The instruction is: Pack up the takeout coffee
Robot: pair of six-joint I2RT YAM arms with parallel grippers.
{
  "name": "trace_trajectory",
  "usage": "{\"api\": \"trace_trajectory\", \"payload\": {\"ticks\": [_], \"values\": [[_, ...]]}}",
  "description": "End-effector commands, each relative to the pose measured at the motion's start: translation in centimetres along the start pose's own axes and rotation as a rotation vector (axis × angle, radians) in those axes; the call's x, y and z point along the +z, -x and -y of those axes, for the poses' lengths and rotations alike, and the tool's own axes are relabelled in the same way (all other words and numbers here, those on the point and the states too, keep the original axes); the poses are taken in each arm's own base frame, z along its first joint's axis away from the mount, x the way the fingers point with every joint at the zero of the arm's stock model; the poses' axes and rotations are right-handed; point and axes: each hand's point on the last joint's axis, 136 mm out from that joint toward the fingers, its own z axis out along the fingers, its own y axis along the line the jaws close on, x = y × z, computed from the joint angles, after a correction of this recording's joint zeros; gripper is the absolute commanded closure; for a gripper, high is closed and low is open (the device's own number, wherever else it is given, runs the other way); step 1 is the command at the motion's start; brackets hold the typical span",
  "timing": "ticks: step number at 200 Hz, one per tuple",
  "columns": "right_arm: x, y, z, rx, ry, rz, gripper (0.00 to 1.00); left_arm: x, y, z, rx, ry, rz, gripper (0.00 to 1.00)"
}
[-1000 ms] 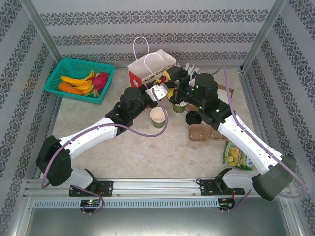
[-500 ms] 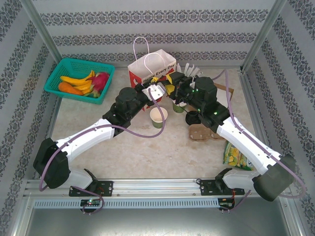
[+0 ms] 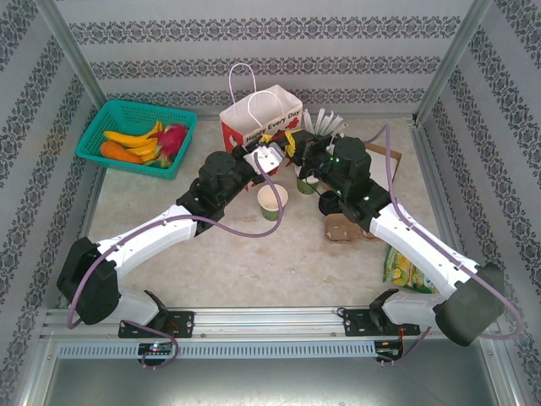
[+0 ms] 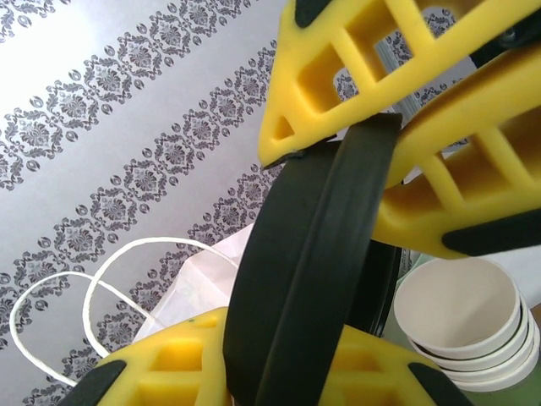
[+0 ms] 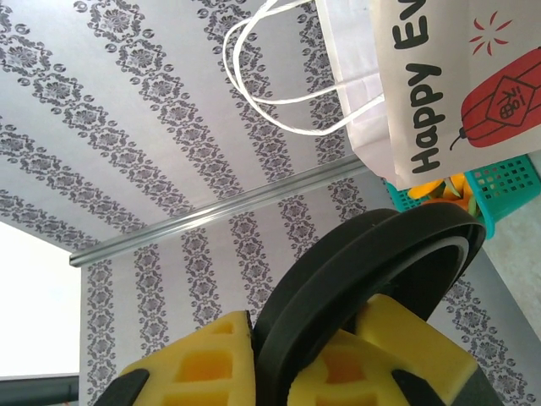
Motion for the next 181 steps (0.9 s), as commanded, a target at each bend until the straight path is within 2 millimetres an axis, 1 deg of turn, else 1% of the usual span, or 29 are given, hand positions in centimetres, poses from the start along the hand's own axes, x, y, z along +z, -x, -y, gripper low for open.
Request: {"api": "trace_trajectory", "payload": {"ticks": [1,20,25,32,44,47,55,58,61,74,75,78,81,91,105,119,126,136,151,162,171,181], "values": [[-0.3,1.6,-0.2,-0.011,0.038,0.082,1.00,-1.0,1.4,-1.4,-0.023,0.032,0.049,0.80],[-0.6,1.9,-0.8,-0.044,0.069,0.108,1.00,-1.6,1.6,-1.4,-0.078,0.013,0.050,0.55],[-0.7,2.0,-1.0,-0.055,0.079,0.115,1.00,-1.8,1.7,-1.4,-0.099,0.009,0.054,0.52],[-0.8,2.1,-1.3,-0.073,0.091,0.122,1.00,-2.2,1.9,-1.3,-0.133,0.004,0.065,0.43],[-1.0,2.1,-1.8,-0.105,0.107,0.131,1.00,-2.8,2.1,-1.3,-0.193,-0.007,0.082,0.39],[-1.1,2.2,-1.9,-0.112,0.112,0.137,1.00,-2.9,2.2,-1.3,-0.210,-0.011,0.089,0.34],[-1.2,2.3,-2.1,-0.128,0.118,0.144,1.00,-3.2,2.2,-1.1,-0.238,-0.029,0.095,0.31],[-1.2,2.3,-2.2,-0.134,0.119,0.145,1.00,-3.3,2.1,-0.9,-0.247,-0.035,0.092,0.24],[-1.2,2.3,-2.2,-0.138,0.120,0.147,1.00,-3.4,2.1,-0.8,-0.251,-0.041,0.091,0.22],[-1.3,2.3,-2.5,-0.165,0.129,0.149,1.00,-3.8,1.7,-0.7,-0.281,-0.050,0.072,0.20],[-1.3,2.3,-2.5,-0.168,0.130,0.149,1.00,-3.8,1.7,-0.7,-0.284,-0.050,0.070,0.19],[-1.3,2.3,-2.5,-0.178,0.131,0.151,1.00,-3.9,1.6,-0.7,-0.293,-0.049,0.068,0.05],[-1.3,2.4,-2.6,-0.187,0.134,0.154,1.00,-4.0,1.4,-0.8,-0.302,-0.046,0.064,0.00],[-1.4,2.4,-2.9,-0.246,0.142,0.162,1.00,-4.4,1.1,-1.0,-0.341,-0.035,0.062,0.00],[-1.4,2.3,-3.4,-0.395,0.149,0.153,1.00,-5.0,0.7,-1.7,-0.426,-0.009,0.059,0.00],[-1.2,1.7,-3.7,-0.556,0.147,0.082,1.00,-5.5,0.3,-3.2,-0.568,0.052,0.021,0.00],[-1.1,1.6,-3.5,-0.615,0.129,0.045,1.00,-5.8,0.3,-3.7,-0.640,0.066,0.001,0.00],[-1.0,1.7,-3.0,-0.666,0.106,0.005,1.00,-6.3,0.0,-4.2,-0.727,0.082,-0.032,0.00],[-0.9,2.0,-2.5,-0.697,0.098,-0.051,1.00,-7.4,-0.6,-5.1,-0.866,0.136,-0.070,0.00],[-0.8,2.0,-2.5,-0.732,0.098,-0.094,1.00,-8.4,-1.1,-5.7,-0.973,0.178,-0.086,0.00],[-0.9,1.9,-2.8,-0.766,0.098,-0.118,1.00,-9.1,-2.0,-6.1,-1.074,0.208,-0.111,0.01],[-1.1,1.3,-3.1,-0.823,0.102,-0.146,1.00,-9.8,-3.0,-6.2,-1.186,0.215,-0.158,0.00]]}}
